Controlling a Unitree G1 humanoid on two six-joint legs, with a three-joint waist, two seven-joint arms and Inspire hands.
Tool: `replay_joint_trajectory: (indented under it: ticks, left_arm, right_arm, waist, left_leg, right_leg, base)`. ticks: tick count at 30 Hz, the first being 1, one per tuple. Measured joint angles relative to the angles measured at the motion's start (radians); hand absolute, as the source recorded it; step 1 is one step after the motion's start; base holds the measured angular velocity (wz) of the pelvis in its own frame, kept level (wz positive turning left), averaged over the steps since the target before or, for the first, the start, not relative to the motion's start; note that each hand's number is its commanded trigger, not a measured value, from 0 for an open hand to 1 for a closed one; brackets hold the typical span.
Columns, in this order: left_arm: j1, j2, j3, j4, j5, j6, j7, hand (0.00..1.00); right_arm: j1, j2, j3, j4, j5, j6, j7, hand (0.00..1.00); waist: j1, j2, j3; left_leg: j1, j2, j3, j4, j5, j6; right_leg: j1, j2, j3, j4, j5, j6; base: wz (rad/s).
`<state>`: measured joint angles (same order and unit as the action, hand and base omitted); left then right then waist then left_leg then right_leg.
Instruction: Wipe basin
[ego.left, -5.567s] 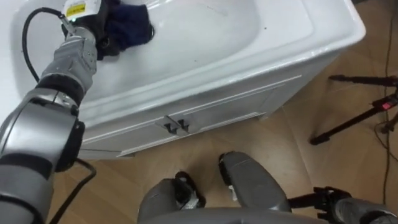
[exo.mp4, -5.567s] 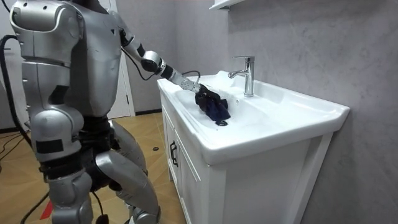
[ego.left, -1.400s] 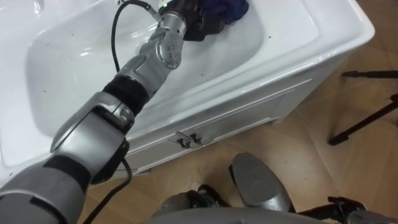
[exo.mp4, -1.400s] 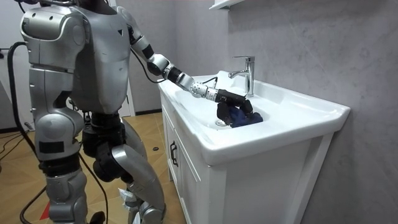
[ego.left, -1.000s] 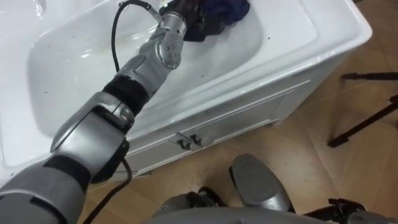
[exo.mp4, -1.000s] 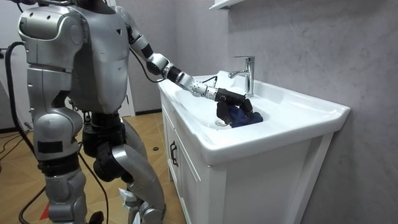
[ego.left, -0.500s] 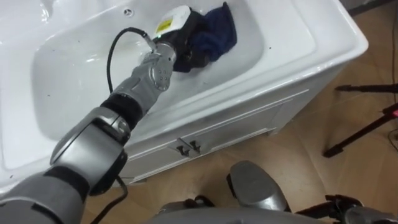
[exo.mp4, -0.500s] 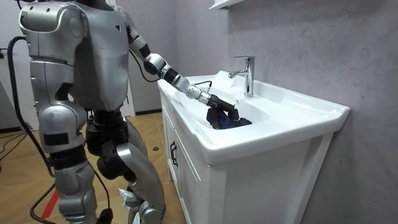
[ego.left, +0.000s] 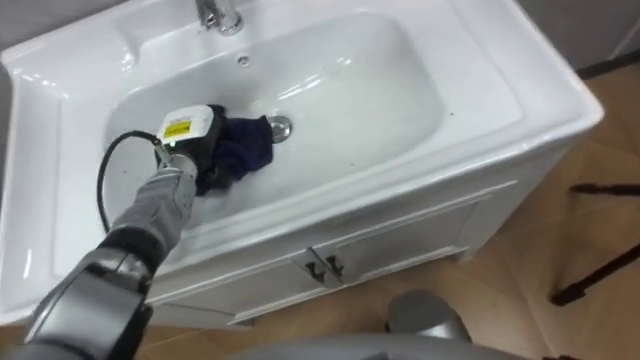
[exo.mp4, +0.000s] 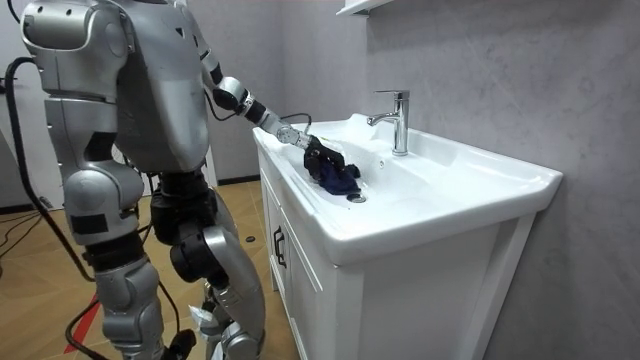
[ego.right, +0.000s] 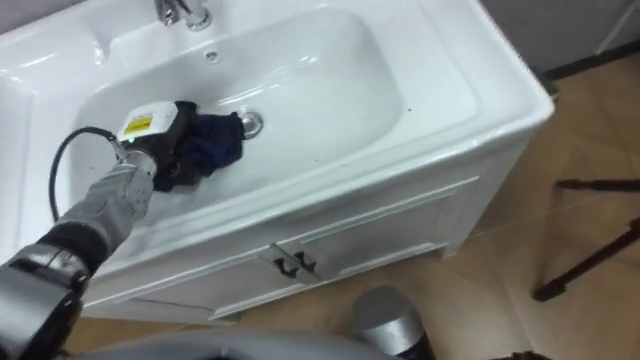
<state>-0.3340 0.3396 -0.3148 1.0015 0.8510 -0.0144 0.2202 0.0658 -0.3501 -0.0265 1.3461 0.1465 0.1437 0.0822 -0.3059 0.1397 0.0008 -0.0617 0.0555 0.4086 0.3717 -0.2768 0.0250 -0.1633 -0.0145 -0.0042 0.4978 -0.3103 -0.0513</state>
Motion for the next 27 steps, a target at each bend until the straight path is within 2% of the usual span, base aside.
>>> replay_joint_trajectory:
  ticks: [1,5,7,9,13,16,18,21,23,25,26,27]
  left_arm:
    - [0.007,0.001,0.000,0.000,0.019,0.000,0.014,1.00]
    - [0.032,0.001,0.002,-0.006,0.057,0.000,0.042,1.00]
    - [0.076,0.001,0.035,-0.025,0.092,0.000,0.054,1.00]
    - [0.112,0.000,0.062,-0.055,0.102,0.000,0.074,1.00]
    - [0.182,0.000,0.122,-0.124,0.097,-0.001,0.122,1.00]
    - [0.201,-0.003,0.123,-0.144,0.075,-0.001,0.124,1.00]
    - [0.211,-0.004,0.124,-0.166,0.034,-0.001,0.127,1.00]
    - [0.231,-0.004,0.140,-0.222,0.005,-0.001,0.125,1.00]
    - [0.238,-0.006,0.160,-0.261,0.005,-0.001,0.121,1.00]
    - [0.246,-0.014,0.190,-0.325,0.004,-0.001,0.121,1.00]
    - [0.249,-0.016,0.195,-0.345,0.003,-0.001,0.121,1.00]
    - [0.252,-0.016,0.199,-0.379,-0.001,-0.001,0.121,1.00]
  right_arm:
    - [-0.001,-0.001,-0.004,0.000,-0.001,-0.001,0.000,0.00]
    - [-0.012,0.000,-0.065,0.007,-0.031,-0.003,0.010,0.00]
    - [-0.015,-0.001,-0.117,0.011,-0.054,-0.015,0.007,0.00]
    - [-0.007,-0.001,-0.119,0.012,-0.080,-0.013,0.002,0.00]
    - [0.009,0.003,-0.138,-0.011,-0.084,-0.010,-0.030,0.00]
    - [0.004,0.004,-0.144,-0.028,-0.085,-0.013,-0.057,0.00]
    - [-0.006,0.004,-0.136,-0.026,-0.077,-0.022,-0.065,0.00]
    - [-0.016,0.011,-0.113,-0.033,-0.081,-0.037,-0.075,0.00]
    - [-0.012,0.018,-0.110,-0.034,-0.080,-0.043,-0.082,0.00]
    - [0.004,0.034,-0.090,-0.033,-0.075,-0.044,-0.092,0.00]
    - [0.007,0.037,-0.082,-0.032,-0.075,-0.044,-0.092,0.00]
    - [0.011,0.045,-0.067,-0.028,-0.076,-0.044,-0.091,0.00]
  waist:
    - [0.011,0.002,-0.0013]
    - [0.015,0.009,-0.0044]
    - [0.023,0.013,-0.0071]
    - [0.043,0.018,-0.0102]
    - [0.102,0.027,-0.0162]
    - [0.104,0.026,-0.0158]
    - [0.118,0.025,-0.0158]
    - [0.129,0.018,-0.0157]
    - [0.151,0.007,-0.0104]
    - [0.170,-0.013,-0.0102]
    - [0.175,-0.018,-0.0080]
    - [0.177,-0.031,-0.0012]
  left_leg:
    - [0.003,-0.001,-0.003,-0.001,0.001,-0.002]
    - [0.027,-0.002,-0.025,-0.013,0.009,-0.013]
    - [0.056,0.002,-0.037,-0.033,0.015,-0.023]
    - [0.058,0.001,-0.084,-0.035,0.019,-0.030]
    - [0.076,0.001,-0.103,-0.070,0.033,-0.051]
    - [0.099,0.002,-0.145,-0.082,0.040,-0.061]
    - [0.111,0.003,-0.148,-0.085,0.045,-0.062]
    - [0.107,0.003,-0.170,-0.085,0.047,-0.062]
    - [0.105,0.003,-0.178,-0.084,0.047,-0.062]
    - [0.089,0.002,-0.209,-0.081,0.047,-0.062]
    - [0.087,0.002,-0.219,-0.082,0.047,-0.062]
    - [0.086,0.001,-0.228,-0.081,0.047,-0.063]
  right_leg:
    - [0.009,0.000,-0.002,-0.006,-0.001,-0.002]
    - [0.045,0.006,-0.022,-0.044,0.005,-0.010]
    - [0.087,0.018,-0.027,-0.085,0.014,-0.019]
    - [0.097,0.026,-0.027,-0.100,0.019,-0.025]
    - [0.102,0.034,-0.030,-0.105,0.021,-0.039]
    - [0.148,0.036,-0.065,-0.142,0.023,-0.047]
    - [0.163,0.039,-0.066,-0.153,0.024,-0.052]
    - [0.169,0.039,-0.081,-0.154,0.022,-0.056]
    - [0.169,0.040,-0.087,-0.155,0.022,-0.057]
    - [0.170,0.039,-0.110,-0.169,0.024,-0.061]
    - [0.173,0.039,-0.114,-0.174,0.025,-0.062]
    - [0.184,0.037,-0.133,-0.183,0.025,-0.062]
  base:
    - [0.06]
    - [0.12]
    - [-0.04]
    - [-0.08]
    - [-0.06]
    - [0.27]
    - [0.09]
    - [0.13]
    - [0.14]
    - [0.28]
    - [0.37]
    - [0.43]
